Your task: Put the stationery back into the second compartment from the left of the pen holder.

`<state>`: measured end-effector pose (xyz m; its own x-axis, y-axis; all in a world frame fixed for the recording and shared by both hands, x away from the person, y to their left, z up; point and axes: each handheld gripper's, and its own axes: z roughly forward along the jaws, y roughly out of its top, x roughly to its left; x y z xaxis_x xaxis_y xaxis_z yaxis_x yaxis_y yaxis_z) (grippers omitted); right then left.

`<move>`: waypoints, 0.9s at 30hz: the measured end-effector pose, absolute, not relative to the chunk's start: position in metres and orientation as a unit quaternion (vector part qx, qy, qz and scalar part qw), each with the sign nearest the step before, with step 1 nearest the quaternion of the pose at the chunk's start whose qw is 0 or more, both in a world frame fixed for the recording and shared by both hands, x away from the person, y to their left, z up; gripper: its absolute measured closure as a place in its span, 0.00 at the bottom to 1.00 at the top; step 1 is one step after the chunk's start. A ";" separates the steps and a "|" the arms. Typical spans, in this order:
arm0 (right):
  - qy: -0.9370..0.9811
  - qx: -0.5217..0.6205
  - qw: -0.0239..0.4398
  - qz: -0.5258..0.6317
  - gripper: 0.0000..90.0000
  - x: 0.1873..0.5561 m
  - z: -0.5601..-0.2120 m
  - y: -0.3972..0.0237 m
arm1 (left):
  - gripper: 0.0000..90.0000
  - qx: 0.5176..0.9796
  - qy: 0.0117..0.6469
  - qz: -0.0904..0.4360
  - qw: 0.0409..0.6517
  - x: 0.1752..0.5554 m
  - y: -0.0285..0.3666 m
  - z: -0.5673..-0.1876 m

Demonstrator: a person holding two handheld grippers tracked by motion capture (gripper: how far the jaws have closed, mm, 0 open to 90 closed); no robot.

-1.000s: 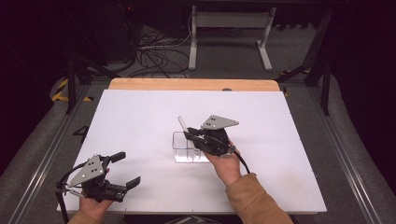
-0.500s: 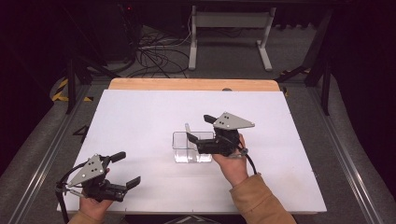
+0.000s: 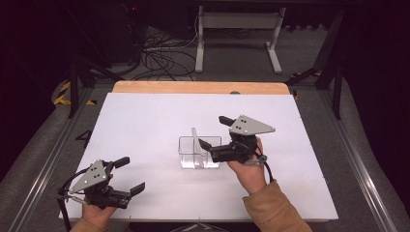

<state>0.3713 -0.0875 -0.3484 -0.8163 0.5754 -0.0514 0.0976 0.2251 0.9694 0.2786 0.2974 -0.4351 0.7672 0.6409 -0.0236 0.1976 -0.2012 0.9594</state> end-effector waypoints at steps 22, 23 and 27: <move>0.770 0.241 0.206 0.553 0.00 0.355 -0.378 -0.179 | 0.02 0.746 0.284 0.198 0.569 0.277 0.296 -0.434; 0.771 0.242 0.205 0.552 0.00 0.355 -0.382 -0.183 | 0.02 0.746 0.284 0.198 0.569 0.277 0.296 -0.434; 0.775 0.248 0.195 0.548 0.00 0.354 -0.397 -0.196 | 0.02 0.746 0.284 0.199 0.569 0.277 0.295 -0.434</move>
<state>0.3539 -0.1959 -0.3975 -0.8013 0.5974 -0.0308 0.1699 0.2766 0.9458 0.2771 0.2952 -0.4340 0.7599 0.6494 -0.0270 0.1976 -0.1913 0.9614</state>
